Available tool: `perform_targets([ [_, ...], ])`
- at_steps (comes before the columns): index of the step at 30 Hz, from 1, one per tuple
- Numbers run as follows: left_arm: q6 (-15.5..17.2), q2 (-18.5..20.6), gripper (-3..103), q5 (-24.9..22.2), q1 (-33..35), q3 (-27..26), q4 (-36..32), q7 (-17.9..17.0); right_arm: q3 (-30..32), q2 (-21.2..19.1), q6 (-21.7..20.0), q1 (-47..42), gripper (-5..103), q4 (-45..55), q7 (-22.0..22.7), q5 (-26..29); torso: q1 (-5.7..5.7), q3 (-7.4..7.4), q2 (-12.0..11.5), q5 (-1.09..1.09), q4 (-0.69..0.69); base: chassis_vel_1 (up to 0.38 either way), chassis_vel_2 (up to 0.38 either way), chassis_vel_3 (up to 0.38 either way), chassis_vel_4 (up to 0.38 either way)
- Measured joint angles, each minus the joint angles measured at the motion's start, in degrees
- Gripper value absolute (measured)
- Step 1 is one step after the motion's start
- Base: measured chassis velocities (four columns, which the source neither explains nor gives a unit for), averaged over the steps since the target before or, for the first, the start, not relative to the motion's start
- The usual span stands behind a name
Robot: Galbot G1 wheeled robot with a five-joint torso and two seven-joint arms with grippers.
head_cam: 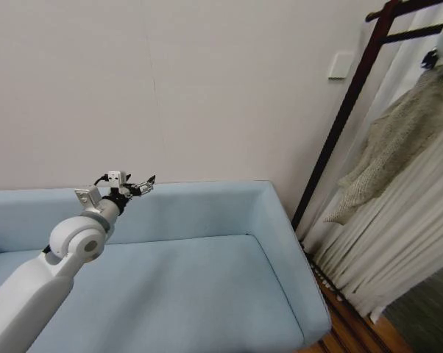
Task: Pick up the clothes from the sofa and hang them on the clothes hanger.
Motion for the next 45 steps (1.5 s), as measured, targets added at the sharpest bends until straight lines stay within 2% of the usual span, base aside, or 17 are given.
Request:
perform_targets([
  [11, -0.2, -0.2, 100, 0.2, -0.2, 0.3, 0.4, 0.3, 0.9, -1.0, -0.2, -1.0, 10, 0.8, -0.7, -0.5, 0.0, 0.0, 0.0, 0.0, 0.0, 0.0, 0.0, 0.0, 0.0],
  [13, -0.2, -0.2, 100, 0.3, -0.3, 0.6, 0.4, 0.3, 0.9, -1.5, -0.3, -1.0, 19, 1.3, -1.2, -0.9, 0.0, 0.0, 0.0, 0.03, 0.0, 0.0, 0.0, 0.0, 0.0],
  [14, -0.2, -0.2, 100, 0.3, -0.3, 0.6, 0.4, 0.3, 0.9, -1.5, -0.3, -1.0, 19, 1.3, -1.2, -0.9, 0.0, 0.0, 0.0, 0.03, 0.0, 0.0, 0.0, 0.0, 0.0],
  [17, -0.2, -0.5, 100, 0.4, -0.4, 0.9, 0.5, 0.3, 0.9, -2.0, -0.4, -1.0, 35, 2.0, -1.6, -1.3, 0.0, 0.0, 0.0, 0.02, -0.01, 0.0, 0.0, 0.0, 0.0],
  [20, -0.2, -0.6, 100, 0.4, -0.4, 0.9, 0.4, 0.3, 0.9, -2.4, -0.4, -0.9, 41, 2.6, -1.7, -1.3, 0.0, 0.0, 0.0, 0.02, 0.0, 0.0, 0.0, 0.0, 0.0],
  [23, -0.2, -0.7, 100, 0.5, -0.3, 1.0, 0.3, 0.3, 1.1, -2.9, -0.5, -0.8, 57, 3.5, -2.0, -1.4, 0.0, 0.0, 0.0, 0.02, 0.0, 0.0, 0.0, 0.0, 0.0],
  [26, -0.2, -0.7, 100, 0.5, -0.2, 1.0, 0.3, 0.4, 1.3, -3.1, -0.6, -0.7, 63, 3.9, -2.1, -1.4, 0.0, 0.0, 0.0, 0.02, 0.0, 0.0, 0.0, 0.0, 0.0],
  [29, -0.3, -0.7, 100, 0.5, -0.2, 1.0, 0.2, 0.4, 1.4, -3.6, -0.7, -0.5, 80, 4.8, -2.1, -1.3, 0.0, 0.0, 0.0, 0.02, 0.0, 0.0, 0.0, 0.0, 0.0],
  [31, -0.3, -0.7, 100, 0.5, -0.1, 1.0, 0.2, 0.4, 1.4, -3.9, -0.7, -0.5, 80, 5.2, -2.1, -1.3, 0.0, 0.0, 0.0, 0.02, 0.0, 0.0, 0.0, 0.0, 0.0],
  [34, -0.3, -0.8, 100, 0.5, -0.1, 1.0, 0.0, 0.4, 1.5, -4.6, -0.9, 0.0, 94, 7.4, -2.0, -1.3, 0.0, 0.0, 0.0, 0.02, 0.0, 0.0, 0.0, 0.0, 0.0],
  [37, -0.4, -0.9, 100, 0.5, -0.1, 1.0, -0.1, 0.5, 1.7, -5.1, -1.3, 0.3, 99, 8.8, -1.8, -1.3, 0.0, 0.0, 0.0, 0.01, 0.0, 0.0, 0.0, 0.0, 0.0],
  [45, -0.5, -1.1, 100, 0.6, 0.6, 0.3, -0.5, 0.4, 1.8, -8.6, -2.0, 0.2, 100, 13.8, -1.5, -2.5, 0.0, 0.0, 0.0, 0.02, 0.0, 0.0, 0.0, 0.0, 0.0],
])
